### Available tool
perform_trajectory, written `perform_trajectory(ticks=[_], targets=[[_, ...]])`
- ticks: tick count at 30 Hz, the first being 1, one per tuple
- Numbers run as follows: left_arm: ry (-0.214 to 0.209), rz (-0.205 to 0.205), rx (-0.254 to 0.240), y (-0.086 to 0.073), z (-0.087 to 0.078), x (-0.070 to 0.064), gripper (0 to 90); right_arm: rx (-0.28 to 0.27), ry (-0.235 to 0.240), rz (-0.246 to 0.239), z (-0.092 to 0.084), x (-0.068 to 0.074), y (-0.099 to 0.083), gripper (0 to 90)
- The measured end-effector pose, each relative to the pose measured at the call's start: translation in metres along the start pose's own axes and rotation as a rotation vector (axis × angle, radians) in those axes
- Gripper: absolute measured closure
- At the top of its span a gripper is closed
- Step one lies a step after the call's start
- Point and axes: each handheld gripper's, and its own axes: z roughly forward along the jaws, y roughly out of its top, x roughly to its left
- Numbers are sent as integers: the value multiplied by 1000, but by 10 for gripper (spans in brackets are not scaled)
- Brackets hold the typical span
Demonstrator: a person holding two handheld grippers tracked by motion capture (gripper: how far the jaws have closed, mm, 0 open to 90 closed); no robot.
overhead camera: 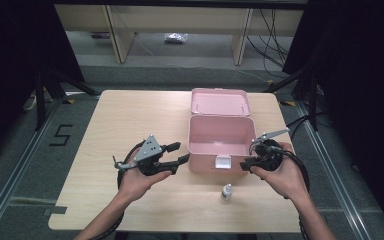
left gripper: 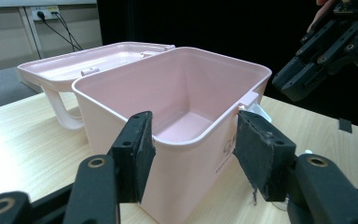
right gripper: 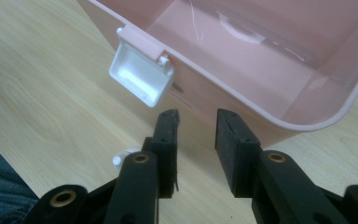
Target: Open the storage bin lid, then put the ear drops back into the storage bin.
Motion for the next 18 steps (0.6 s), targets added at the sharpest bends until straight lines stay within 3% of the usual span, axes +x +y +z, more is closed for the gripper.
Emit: perform_trajectory(ticks=[10, 18], targets=[[-8, -3, -1, -1, 1, 0, 459, 10, 0, -17, 1, -3, -4, 692], [13, 0, 15, 1, 1, 2, 447, 44, 16, -51, 1, -2, -2, 682]])
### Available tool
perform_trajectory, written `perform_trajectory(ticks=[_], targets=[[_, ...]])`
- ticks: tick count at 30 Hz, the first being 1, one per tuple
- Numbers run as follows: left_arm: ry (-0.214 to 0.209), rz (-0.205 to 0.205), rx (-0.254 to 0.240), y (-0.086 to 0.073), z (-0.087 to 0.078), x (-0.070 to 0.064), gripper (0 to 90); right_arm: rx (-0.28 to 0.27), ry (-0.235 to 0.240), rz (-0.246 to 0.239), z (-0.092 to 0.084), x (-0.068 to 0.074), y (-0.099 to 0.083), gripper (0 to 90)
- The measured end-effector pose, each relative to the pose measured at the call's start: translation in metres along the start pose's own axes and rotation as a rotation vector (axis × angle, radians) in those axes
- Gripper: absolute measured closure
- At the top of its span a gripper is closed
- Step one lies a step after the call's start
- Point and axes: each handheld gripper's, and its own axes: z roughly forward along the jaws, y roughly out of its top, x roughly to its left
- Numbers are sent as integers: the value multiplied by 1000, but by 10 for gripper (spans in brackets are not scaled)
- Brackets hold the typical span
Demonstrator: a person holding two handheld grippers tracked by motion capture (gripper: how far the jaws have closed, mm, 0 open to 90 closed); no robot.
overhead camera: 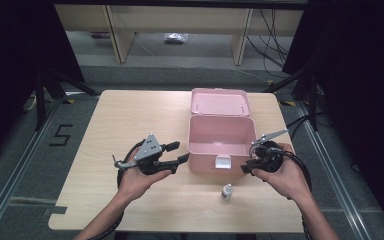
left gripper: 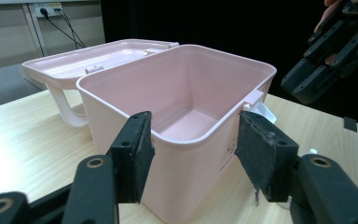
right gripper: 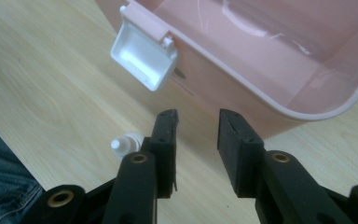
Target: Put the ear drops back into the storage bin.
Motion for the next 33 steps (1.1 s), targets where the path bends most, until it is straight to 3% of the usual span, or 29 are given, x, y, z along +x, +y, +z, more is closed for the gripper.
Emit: perform_trajectory(ticks=[9, 10, 12, 13, 14, 19, 20, 21, 29, 33], targets=[[-13, -4, -14, 2, 1, 1, 447, 98, -3, -43, 2, 10, 1, 673], [-15, -4, -13, 1, 1, 1, 447, 107, 5, -71, 3, 10, 1, 673], [-14, 1, -7, 1, 0, 1, 447, 131, -5, -81, 5, 11, 1, 674], [-15, -3, -10, 0, 0, 1, 447, 146, 4, -77, 6, 13, 1, 673], [-6, -2, 3, 0, -2, 1, 447, 151, 7, -112, 7, 13, 2, 673], [-6, 0, 2, -1, -3, 1, 446, 220, 40, -169, 11, 19, 4, 659], [-6, 1, 7, -1, -3, 1, 446, 230, 45, -155, 11, 21, 5, 655], [-4, 1, 10, -1, -3, 2, 445, 229, 52, -185, 12, 21, 6, 653], [1, 2, 17, -3, -3, 1, 443, 269, 64, -249, 23, 31, 9, 633], [1, -3, 14, -4, -4, 1, 443, 295, 47, -305, 29, 33, 12, 632]])
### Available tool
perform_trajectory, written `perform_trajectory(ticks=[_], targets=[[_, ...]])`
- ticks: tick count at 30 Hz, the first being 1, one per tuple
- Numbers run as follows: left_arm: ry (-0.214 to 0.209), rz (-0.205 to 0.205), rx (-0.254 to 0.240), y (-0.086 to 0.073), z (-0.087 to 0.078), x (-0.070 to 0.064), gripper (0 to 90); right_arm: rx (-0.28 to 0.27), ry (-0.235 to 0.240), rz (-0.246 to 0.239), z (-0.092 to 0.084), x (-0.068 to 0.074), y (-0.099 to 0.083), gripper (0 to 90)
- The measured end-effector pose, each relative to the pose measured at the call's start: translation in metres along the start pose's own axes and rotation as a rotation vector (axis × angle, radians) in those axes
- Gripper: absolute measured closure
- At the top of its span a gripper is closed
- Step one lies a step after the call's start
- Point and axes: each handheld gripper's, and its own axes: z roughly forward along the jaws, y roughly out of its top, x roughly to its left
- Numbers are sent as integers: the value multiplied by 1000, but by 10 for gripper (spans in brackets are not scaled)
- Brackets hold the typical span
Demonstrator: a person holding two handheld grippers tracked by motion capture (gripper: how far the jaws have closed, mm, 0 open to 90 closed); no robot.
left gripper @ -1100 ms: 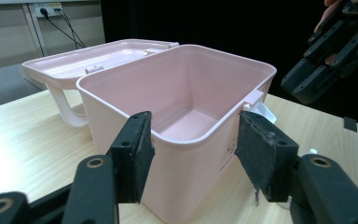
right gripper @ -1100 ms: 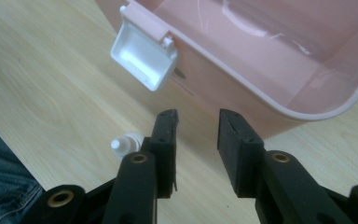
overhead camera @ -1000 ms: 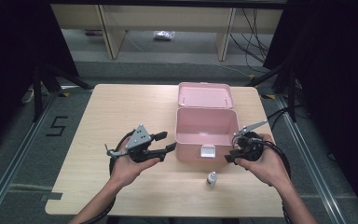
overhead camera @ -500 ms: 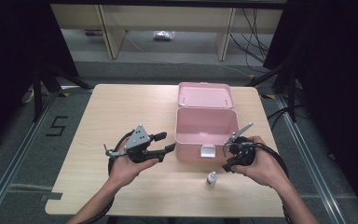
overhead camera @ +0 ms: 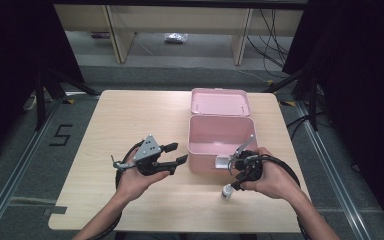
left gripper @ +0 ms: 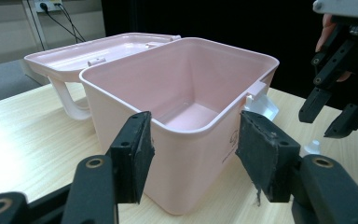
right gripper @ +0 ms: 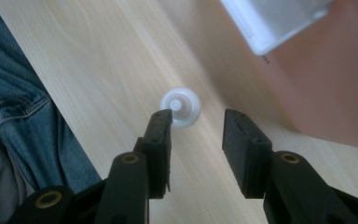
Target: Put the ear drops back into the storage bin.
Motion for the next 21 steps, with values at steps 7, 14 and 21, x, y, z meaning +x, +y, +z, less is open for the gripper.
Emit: perform_trajectory(ticks=[7, 14, 21], targets=[[7, -3, 10, -2, -1, 1, 442, 32, 29, -11, 9, 3, 7, 630], [5, 0, 12, -2, -1, 1, 442, 61, 43, -49, 16, 5, 14, 639], [5, 0, 13, -3, -1, 1, 441, 101, 46, -79, 21, 4, 18, 648]])
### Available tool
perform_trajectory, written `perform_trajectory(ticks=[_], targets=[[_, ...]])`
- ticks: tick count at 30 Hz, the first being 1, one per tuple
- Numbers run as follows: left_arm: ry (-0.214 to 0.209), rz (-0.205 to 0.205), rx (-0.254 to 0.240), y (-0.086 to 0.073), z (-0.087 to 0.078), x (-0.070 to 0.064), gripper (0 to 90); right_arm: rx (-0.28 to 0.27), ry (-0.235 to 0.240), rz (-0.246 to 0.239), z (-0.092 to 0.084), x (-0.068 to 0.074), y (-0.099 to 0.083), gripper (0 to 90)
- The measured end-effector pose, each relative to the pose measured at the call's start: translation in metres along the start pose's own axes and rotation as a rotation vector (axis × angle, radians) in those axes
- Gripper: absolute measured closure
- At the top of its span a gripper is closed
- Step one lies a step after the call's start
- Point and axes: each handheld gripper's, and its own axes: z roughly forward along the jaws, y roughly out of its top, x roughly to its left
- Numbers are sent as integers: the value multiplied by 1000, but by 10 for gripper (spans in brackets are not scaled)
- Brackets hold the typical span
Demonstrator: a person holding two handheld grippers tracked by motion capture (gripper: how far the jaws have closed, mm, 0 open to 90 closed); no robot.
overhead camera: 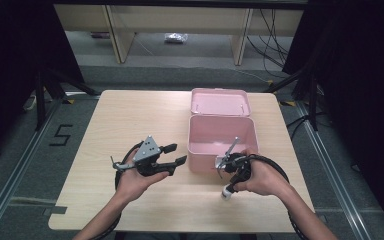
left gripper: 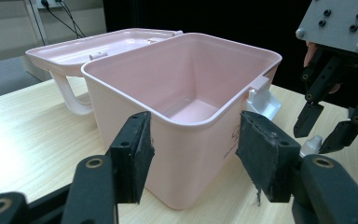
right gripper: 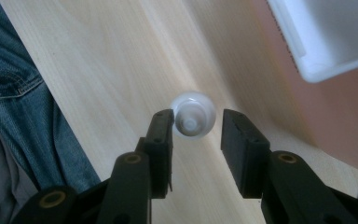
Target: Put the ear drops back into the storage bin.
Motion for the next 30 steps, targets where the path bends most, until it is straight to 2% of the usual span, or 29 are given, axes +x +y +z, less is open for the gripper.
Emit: perform_trajectory(ticks=[1, 3, 16, 18, 19, 23, 30], targets=[[0, 1, 0, 0, 0, 0, 441, 7, -12, -13, 1, -1, 0, 648], [-1, 2, -2, 1, 0, 0, 441, 31, -13, -8, 1, 0, 2, 649], [8, 0, -2, 1, -2, 3, 440, 84, -13, -29, 8, 1, 9, 663], [9, 0, -2, 1, -2, 3, 440, 80, -13, -27, 9, 1, 10, 667], [9, 1, -2, 1, -2, 3, 440, 76, -9, -42, 10, 0, 10, 668], [9, 5, 1, 1, -2, 3, 440, 90, -15, -23, 11, 1, 11, 676], [5, 6, 4, 1, -1, 2, 440, 91, -12, -22, 12, 1, 12, 701]])
